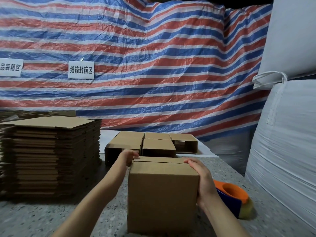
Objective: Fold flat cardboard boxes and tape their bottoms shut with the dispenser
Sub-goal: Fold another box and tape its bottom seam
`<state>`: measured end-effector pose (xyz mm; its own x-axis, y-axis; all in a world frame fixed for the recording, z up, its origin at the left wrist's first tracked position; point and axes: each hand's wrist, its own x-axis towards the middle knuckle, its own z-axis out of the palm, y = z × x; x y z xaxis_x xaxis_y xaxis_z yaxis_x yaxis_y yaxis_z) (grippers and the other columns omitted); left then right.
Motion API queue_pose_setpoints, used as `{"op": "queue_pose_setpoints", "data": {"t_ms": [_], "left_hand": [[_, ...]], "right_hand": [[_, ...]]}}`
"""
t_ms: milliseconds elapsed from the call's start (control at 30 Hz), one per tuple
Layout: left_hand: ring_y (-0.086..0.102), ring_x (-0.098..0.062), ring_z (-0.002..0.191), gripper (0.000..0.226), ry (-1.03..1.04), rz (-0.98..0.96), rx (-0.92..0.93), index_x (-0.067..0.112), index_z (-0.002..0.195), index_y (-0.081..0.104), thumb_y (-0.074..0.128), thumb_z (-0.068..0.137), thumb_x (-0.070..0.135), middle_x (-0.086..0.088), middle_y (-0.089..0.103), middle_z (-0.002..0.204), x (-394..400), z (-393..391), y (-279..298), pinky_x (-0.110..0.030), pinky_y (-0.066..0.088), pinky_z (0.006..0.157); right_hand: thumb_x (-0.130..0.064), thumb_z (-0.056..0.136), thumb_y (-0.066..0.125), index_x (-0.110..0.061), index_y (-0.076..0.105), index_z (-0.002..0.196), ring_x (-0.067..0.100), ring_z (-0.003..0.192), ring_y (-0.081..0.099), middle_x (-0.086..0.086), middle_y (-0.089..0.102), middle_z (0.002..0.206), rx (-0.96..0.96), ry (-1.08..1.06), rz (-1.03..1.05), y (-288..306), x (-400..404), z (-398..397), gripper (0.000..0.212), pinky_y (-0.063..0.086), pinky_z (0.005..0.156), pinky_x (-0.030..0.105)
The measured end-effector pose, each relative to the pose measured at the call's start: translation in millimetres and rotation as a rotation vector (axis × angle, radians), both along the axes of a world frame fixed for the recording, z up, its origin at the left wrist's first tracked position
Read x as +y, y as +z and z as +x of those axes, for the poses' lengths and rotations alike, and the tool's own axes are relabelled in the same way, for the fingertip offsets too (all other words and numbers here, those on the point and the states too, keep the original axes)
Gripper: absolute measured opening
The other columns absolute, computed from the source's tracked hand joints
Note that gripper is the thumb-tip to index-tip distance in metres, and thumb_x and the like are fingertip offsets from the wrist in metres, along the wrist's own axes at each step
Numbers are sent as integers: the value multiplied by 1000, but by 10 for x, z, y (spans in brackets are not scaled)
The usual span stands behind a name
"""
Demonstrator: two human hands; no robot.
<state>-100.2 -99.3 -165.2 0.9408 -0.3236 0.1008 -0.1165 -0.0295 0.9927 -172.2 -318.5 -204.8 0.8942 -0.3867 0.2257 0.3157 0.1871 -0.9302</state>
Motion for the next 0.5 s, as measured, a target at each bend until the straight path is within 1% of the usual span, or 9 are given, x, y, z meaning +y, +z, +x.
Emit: {"op": "queue_pose_setpoints", "data": {"t_ms": [67, 100, 133, 200, 267, 300, 367, 433, 500], "left_hand": [[48, -7, 117, 33, 42, 160, -366, 22, 131, 54, 32, 107, 21, 8, 53, 131, -4, -33, -1, -13, 39, 85], [48, 0, 116, 31, 41, 233, -513, 33, 130, 53, 33, 107, 29, 14, 52, 131, -6, -96, 19, -12, 38, 88], [47, 2, 121, 32, 24, 337, -642, 39, 131, 52, 34, 105, 37, 18, 52, 133, -19, -154, 42, -18, 39, 96], [39, 0, 133, 44, -23, 651, -869, 41, 140, 47, 34, 100, 55, 23, 45, 144, -110, -227, 83, -31, 33, 113], [34, -3, 139, 60, -59, 910, -970, 42, 147, 38, 30, 94, 70, 22, 37, 152, -219, -284, 114, -36, 26, 118], [34, -5, 140, 64, -69, 983, -990, 41, 148, 35, 30, 92, 72, 20, 36, 154, -262, -299, 121, -36, 27, 117], [38, -5, 139, 64, -41, 1026, -1068, 38, 148, 37, 33, 93, 71, 17, 40, 153, -307, -310, 69, -31, 33, 111], [42, -5, 136, 62, -13, 1004, -1113, 38, 146, 41, 35, 93, 69, 18, 44, 150, -305, -293, 46, -28, 39, 106], [44, -5, 134, 61, -10, 989, -1115, 39, 145, 43, 35, 92, 70, 19, 45, 149, -304, -269, 37, -27, 41, 103]], "right_hand": [[-40, 77, 64, -22, 77, 86, 29, 89, 67, 14, 73, 101, 6, -10, -4, 5, 14, -8, 24, 58, 63, 35], [-42, 75, 64, -22, 77, 87, 28, 89, 68, 13, 73, 100, 7, -12, -9, 7, 17, -9, 26, 58, 63, 35], [-42, 75, 64, -22, 77, 88, 29, 90, 68, 14, 73, 102, 7, -16, -12, 10, 20, -8, 28, 58, 65, 35], [-45, 74, 64, -24, 76, 88, 31, 92, 66, 17, 70, 107, 9, -24, -25, 14, 22, -8, 28, 59, 70, 39], [-47, 75, 63, -26, 76, 87, 34, 94, 65, 19, 68, 109, 14, -21, -40, 10, 23, -8, 27, 57, 74, 43], [-47, 76, 62, -28, 75, 86, 35, 96, 65, 19, 67, 110, 17, -23, -48, 5, 22, -6, 26, 57, 76, 44], [-45, 82, 62, -29, 75, 85, 39, 103, 64, 19, 66, 112, 27, -33, -64, -1, 16, 2, 21, 56, 82, 49], [-41, 88, 61, -28, 76, 85, 40, 107, 63, 19, 65, 114, 43, -32, -76, -2, -12, 15, 20, 55, 88, 51], [-44, 89, 59, -27, 78, 89, 33, 107, 64, 17, 68, 114, 79, 5, -106, 12, -77, 28, 25, 55, 87, 45]]}}
